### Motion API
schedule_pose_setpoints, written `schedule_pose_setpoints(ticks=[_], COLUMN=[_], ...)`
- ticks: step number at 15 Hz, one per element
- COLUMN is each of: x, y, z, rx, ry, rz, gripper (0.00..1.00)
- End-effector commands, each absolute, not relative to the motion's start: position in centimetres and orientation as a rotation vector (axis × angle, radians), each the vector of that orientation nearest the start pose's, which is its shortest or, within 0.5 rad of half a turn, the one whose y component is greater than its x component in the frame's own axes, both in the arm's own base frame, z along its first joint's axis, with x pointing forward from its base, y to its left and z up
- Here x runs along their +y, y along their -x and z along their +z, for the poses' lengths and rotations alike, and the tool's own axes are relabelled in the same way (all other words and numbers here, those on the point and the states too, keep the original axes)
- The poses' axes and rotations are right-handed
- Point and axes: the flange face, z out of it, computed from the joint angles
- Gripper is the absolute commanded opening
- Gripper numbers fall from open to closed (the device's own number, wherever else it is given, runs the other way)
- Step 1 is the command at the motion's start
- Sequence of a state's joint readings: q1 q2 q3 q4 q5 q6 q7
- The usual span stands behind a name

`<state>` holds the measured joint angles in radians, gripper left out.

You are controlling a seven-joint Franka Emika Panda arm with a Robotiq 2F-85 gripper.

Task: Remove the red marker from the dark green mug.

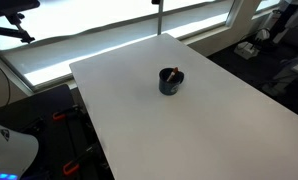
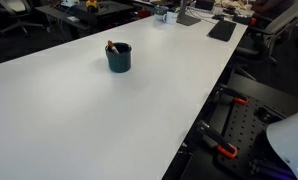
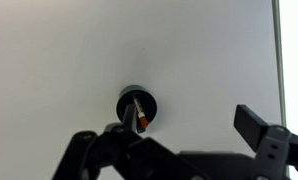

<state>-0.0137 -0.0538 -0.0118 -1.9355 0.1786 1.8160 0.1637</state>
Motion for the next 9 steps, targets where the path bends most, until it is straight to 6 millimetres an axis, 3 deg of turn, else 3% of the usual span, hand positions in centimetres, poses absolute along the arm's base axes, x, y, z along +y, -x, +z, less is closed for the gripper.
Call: schedule_pose_setpoints(ticks=[1, 5, 9], x=[-1.4, -1.3, -0.6], y=[-57.5, -61.7, -64.2], z=[50.1, 47.1, 40.5], rx=[0.355, 0.254, 0.112], ry=[2.944, 2.896, 2.782], rz=[0.226, 0.404, 0.651], gripper=[1.00, 1.00, 1.00])
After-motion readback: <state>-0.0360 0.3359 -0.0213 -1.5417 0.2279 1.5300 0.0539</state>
